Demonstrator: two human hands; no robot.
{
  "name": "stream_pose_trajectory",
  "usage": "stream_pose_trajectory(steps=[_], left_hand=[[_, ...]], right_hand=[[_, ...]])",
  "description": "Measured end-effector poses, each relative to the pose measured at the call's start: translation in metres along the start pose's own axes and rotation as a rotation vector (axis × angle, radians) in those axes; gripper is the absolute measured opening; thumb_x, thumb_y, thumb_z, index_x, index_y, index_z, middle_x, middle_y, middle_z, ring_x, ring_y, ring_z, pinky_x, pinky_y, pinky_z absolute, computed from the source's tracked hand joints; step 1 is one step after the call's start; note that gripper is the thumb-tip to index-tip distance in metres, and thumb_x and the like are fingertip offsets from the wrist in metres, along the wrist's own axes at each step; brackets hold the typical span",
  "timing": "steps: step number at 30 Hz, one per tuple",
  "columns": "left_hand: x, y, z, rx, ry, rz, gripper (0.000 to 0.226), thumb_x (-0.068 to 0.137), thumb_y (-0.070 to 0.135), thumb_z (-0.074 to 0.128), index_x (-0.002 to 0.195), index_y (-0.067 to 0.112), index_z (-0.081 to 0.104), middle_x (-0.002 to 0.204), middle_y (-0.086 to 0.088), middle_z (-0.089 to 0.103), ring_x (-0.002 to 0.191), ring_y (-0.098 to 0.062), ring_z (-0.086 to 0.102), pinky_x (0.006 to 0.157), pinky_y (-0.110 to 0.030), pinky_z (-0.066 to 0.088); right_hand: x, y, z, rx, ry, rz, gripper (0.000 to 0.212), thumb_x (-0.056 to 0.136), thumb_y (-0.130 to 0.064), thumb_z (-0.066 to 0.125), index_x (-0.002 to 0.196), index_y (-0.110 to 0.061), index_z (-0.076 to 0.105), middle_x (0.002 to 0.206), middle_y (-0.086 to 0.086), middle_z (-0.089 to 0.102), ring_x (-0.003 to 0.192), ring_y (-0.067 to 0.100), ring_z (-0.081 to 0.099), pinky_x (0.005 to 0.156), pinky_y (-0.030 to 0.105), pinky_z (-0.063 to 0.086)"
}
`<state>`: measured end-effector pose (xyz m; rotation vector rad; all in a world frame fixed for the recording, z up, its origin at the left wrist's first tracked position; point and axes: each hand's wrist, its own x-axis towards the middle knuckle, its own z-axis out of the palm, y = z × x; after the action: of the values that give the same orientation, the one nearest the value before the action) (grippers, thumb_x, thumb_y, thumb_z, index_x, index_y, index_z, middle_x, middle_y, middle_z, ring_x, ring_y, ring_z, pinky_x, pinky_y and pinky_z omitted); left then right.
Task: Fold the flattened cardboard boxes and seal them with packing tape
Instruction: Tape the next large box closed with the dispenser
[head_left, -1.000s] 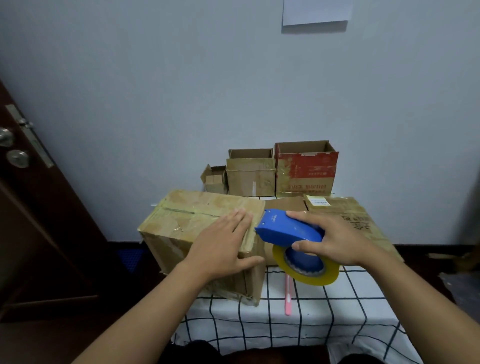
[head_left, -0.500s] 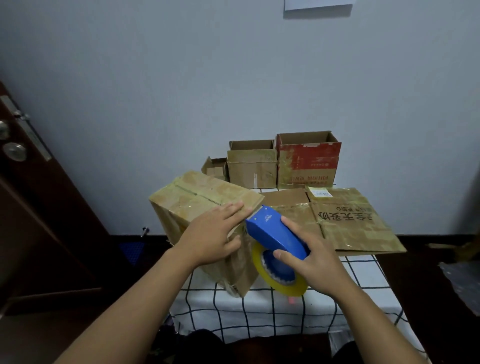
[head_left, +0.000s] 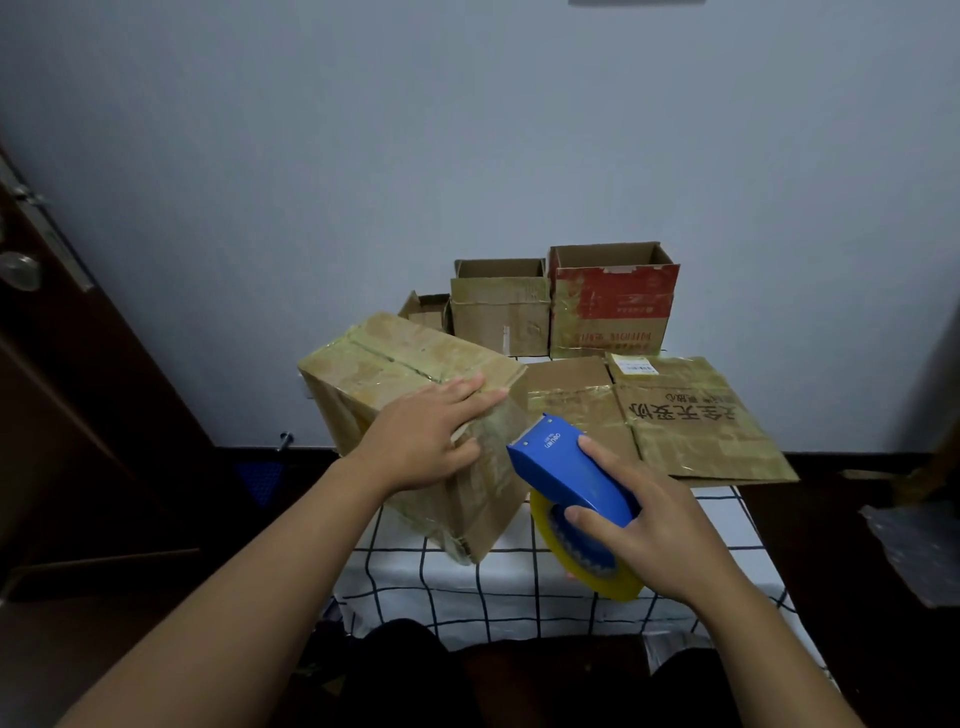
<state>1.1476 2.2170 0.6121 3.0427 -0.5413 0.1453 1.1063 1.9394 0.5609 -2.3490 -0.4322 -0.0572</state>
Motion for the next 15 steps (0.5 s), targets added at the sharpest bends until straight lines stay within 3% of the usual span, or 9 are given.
stream_pose_trajectory(steps=[2, 6, 11, 15], left_hand=[[0.0, 0.002, -0.001, 0.008, -0.016, 0.01, 0.064, 0.096, 0.039, 0.043, 0.148, 0.057, 0.009, 0.163, 0.013, 0.01, 0.149, -0.01, 0.017, 0.11, -0.033, 0.032], [-0.001, 0.006, -0.004, 0.007, -0.032, 0.039, 0.057, 0.097, 0.036, 0.044, 0.146, 0.056, 0.022, 0.164, 0.009, 0.011, 0.149, -0.013, 0.018, 0.113, -0.035, 0.029], [-0.002, 0.007, -0.005, -0.011, -0.031, 0.032, 0.057, 0.09, 0.045, 0.035, 0.146, 0.054, 0.028, 0.163, 0.011, 0.013, 0.149, -0.012, 0.018, 0.113, -0.036, 0.029], [-0.004, 0.007, -0.007, -0.037, -0.037, 0.018, 0.062, 0.084, 0.049, 0.029, 0.145, 0.053, 0.03, 0.163, 0.013, 0.015, 0.149, -0.012, 0.018, 0.114, -0.036, 0.028]], right_hand=[[-0.001, -0.001, -0.003, -0.054, -0.021, 0.018, 0.072, 0.082, -0.064, 0.062, 0.141, -0.065, 0.021, 0.112, -0.011, 0.055, 0.097, 0.006, 0.051, 0.084, 0.027, 0.044], [0.006, -0.011, -0.01, -0.188, -0.102, 0.037, 0.072, 0.085, -0.065, 0.057, 0.146, -0.059, 0.018, 0.11, -0.01, 0.055, 0.098, 0.01, 0.053, 0.084, 0.029, 0.047], [0.034, -0.027, -0.017, -0.246, -0.198, 0.039, 0.072, 0.083, -0.065, 0.058, 0.148, -0.052, 0.028, 0.124, -0.01, 0.06, 0.099, 0.012, 0.055, 0.085, 0.033, 0.05], [0.057, -0.046, -0.028, -0.323, -0.28, 0.021, 0.07, 0.083, -0.063, 0.061, 0.146, -0.048, 0.036, 0.134, -0.009, 0.058, 0.109, 0.016, 0.056, 0.083, 0.031, 0.044]])
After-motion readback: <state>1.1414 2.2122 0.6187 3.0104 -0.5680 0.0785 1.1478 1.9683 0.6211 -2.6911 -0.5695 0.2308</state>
